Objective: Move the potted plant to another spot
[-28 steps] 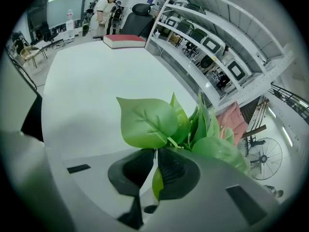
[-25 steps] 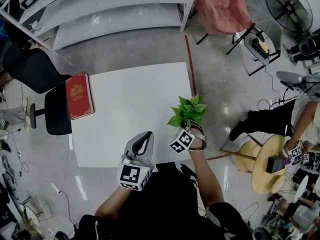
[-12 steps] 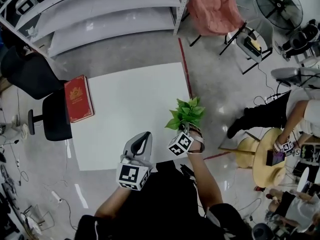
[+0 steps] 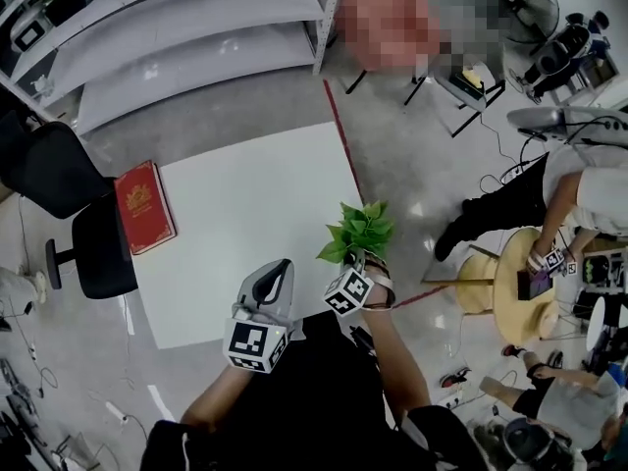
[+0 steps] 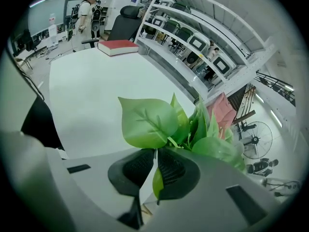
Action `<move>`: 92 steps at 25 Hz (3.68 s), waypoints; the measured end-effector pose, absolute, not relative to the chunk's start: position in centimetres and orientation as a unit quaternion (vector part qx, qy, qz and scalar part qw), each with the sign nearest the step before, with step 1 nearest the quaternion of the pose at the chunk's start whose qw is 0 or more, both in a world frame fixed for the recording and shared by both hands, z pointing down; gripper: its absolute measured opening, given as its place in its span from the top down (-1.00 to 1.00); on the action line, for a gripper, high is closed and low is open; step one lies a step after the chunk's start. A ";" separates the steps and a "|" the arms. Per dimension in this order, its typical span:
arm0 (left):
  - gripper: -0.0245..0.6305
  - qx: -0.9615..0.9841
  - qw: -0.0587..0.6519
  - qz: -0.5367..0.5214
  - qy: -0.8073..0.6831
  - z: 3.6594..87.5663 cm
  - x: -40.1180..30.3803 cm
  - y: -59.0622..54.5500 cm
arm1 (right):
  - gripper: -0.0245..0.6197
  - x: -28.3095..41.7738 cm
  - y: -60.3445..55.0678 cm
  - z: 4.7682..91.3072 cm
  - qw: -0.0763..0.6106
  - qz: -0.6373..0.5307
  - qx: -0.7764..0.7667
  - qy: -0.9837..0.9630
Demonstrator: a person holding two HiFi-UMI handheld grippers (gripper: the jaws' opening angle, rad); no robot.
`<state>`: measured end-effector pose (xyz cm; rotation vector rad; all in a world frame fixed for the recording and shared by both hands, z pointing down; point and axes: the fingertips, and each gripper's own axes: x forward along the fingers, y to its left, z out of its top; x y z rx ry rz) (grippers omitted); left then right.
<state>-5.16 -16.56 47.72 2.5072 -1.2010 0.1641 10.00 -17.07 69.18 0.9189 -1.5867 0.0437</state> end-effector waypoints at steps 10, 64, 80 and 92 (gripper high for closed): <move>0.87 0.916 0.175 0.057 -0.355 47.7 -4.9 -13.7 | 0.88 10.4 -12.2 67.9 0.608 0.049 0.450 -0.652; 0.87 0.923 0.185 0.111 -0.319 49.6 1.6 -8.1 | 0.87 15.9 -4.4 72.5 0.632 0.068 0.443 -0.632; 0.87 0.923 0.188 0.106 -0.319 49.3 1.6 -7.6 | 0.87 15.8 -4.1 71.0 0.627 0.061 0.453 -0.630; 0.87 0.932 0.180 0.093 -0.301 48.5 2.5 -6.6 | 0.87 14.7 -2.9 65.6 0.533 0.076 0.529 -0.656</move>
